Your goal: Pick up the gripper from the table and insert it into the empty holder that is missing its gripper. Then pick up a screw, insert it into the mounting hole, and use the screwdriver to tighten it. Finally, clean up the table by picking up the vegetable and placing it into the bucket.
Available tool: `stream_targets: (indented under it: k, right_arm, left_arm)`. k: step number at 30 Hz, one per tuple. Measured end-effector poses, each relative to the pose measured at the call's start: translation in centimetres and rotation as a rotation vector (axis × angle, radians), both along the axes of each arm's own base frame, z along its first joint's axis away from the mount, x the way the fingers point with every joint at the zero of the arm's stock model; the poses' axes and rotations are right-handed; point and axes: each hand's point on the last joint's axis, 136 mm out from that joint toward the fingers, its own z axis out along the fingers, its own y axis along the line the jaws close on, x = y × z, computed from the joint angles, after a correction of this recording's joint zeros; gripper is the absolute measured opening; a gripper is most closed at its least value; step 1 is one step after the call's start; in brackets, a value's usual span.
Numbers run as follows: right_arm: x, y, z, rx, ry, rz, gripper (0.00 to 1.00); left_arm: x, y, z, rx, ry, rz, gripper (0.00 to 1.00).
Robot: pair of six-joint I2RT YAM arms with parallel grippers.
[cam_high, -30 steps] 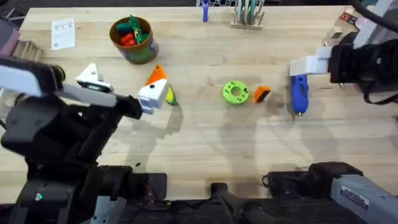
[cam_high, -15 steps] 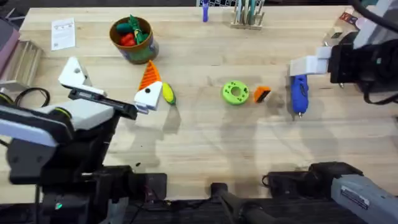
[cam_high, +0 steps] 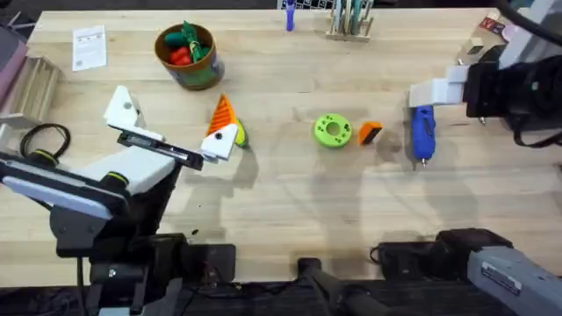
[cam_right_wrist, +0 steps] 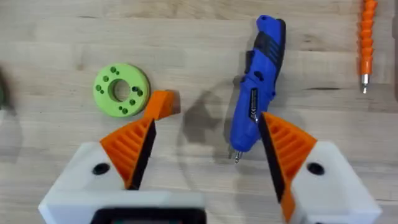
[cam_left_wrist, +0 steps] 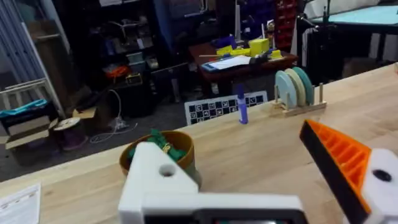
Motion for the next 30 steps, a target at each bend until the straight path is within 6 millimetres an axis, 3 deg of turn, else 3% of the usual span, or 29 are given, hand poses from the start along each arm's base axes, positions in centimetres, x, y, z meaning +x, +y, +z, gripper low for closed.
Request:
stream_targets:
  k: [5, 9, 20, 24, 30]
  right_arm:
    - [0.0, 0.0, 0.0, 0.0, 0.0, 0.0, 0.99]
    - [0.0, 0.0, 0.0, 0.0, 0.0, 0.0, 0.991]
    - [0.0, 0.0, 0.0, 0.0, 0.0, 0.0, 0.991]
    - [0.0, 0.0, 0.0, 0.0, 0.0, 0.0, 0.991]
    - [0.0, 0.0, 0.0, 0.0, 0.0, 0.0, 0.991]
  left_arm:
    - [-0.3, -0.9, -0.3, 0.001, 0.014, -0.056, 0.986]
    - [-1.0, -2.8, -0.9, 0.014, 0.037, -0.177, 0.986]
    - [-6.7, -9.2, -2.1, 0.08, 0.064, -0.677, 0.986]
    - [-8.4, -10.2, -3.0, 0.042, 0.141, -0.803, 0.985]
    - [-9.3, -10.6, -4.7, -0.067, 0.305, -0.864, 0.986]
